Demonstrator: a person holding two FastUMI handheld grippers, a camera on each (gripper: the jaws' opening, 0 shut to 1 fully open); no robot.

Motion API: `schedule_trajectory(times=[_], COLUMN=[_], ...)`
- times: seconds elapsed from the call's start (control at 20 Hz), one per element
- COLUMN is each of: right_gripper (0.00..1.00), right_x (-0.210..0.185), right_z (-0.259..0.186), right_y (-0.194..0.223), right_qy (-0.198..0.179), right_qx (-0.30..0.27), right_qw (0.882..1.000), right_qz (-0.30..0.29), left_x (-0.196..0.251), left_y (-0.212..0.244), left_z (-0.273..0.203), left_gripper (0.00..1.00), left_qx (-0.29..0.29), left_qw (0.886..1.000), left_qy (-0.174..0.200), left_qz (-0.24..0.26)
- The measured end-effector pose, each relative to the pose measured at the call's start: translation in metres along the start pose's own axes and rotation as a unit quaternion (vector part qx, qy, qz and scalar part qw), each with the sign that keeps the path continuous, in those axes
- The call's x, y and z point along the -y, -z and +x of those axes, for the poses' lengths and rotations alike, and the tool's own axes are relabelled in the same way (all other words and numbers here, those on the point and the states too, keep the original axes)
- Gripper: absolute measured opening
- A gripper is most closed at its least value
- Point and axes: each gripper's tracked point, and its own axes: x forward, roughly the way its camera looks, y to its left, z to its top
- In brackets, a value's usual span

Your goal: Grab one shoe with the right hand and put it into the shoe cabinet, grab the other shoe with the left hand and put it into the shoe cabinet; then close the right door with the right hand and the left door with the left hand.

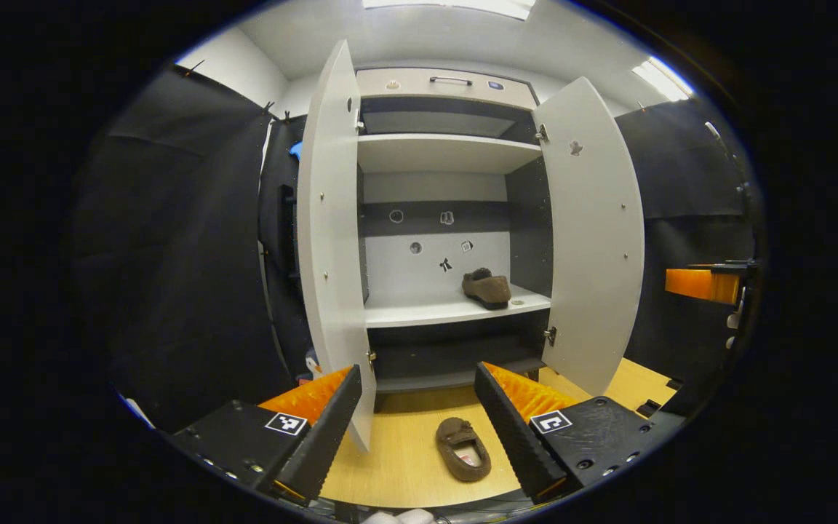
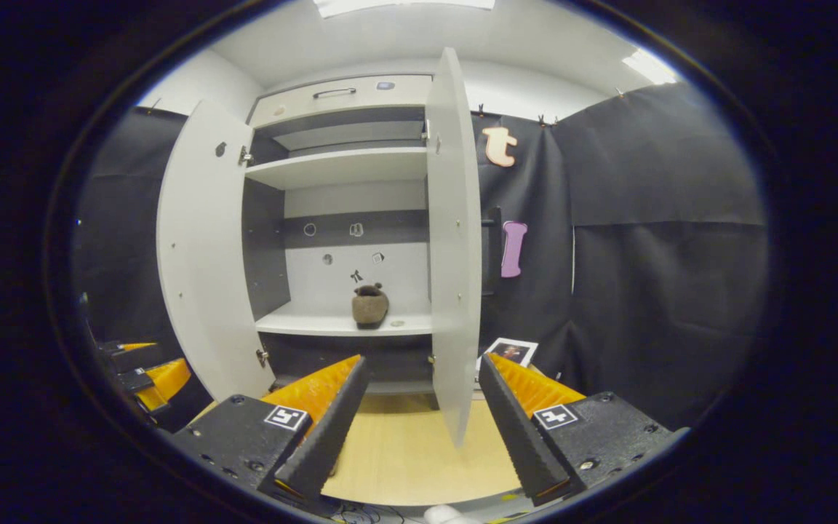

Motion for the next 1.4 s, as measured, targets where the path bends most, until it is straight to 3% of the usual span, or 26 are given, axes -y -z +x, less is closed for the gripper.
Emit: schedule_trajectory(times=[0.35,0.55,0.75,1.0,1.4], right_gripper=[0.98,0.98,0.98,0.98,0.98], right_x=[0.025,0.044,0.059,0.069,0.077], right_z=[0.010,0.010,0.010,0.012,0.017], right_y=[0.010,0.021,0.031,0.039,0.048], right_qy=[0.007,0.025,0.041,0.059,0.071], right_qx=[-0.026,-0.046,-0.067,-0.085,-0.102], right_qw=[1.000,0.999,0.997,0.995,0.992], right_qz=[0.002,-0.001,-0.004,-0.003,0.003], left_x=[0.030,0.037,0.029,0.028,0.031], left_y=[0.104,0.193,0.247,0.283,0.302], left_z=[0.051,0.077,0.097,0.123,0.137], left_gripper=[0.95,0.96,0.96,0.95,0.96], left_qx=[-0.101,-0.188,-0.244,-0.287,-0.295], left_qw=[0.994,0.980,0.969,0.957,0.955], left_qy=[0.022,0.018,0.007,0.007,-0.004], left_qz=[-0.032,-0.058,-0.048,-0.039,-0.029])
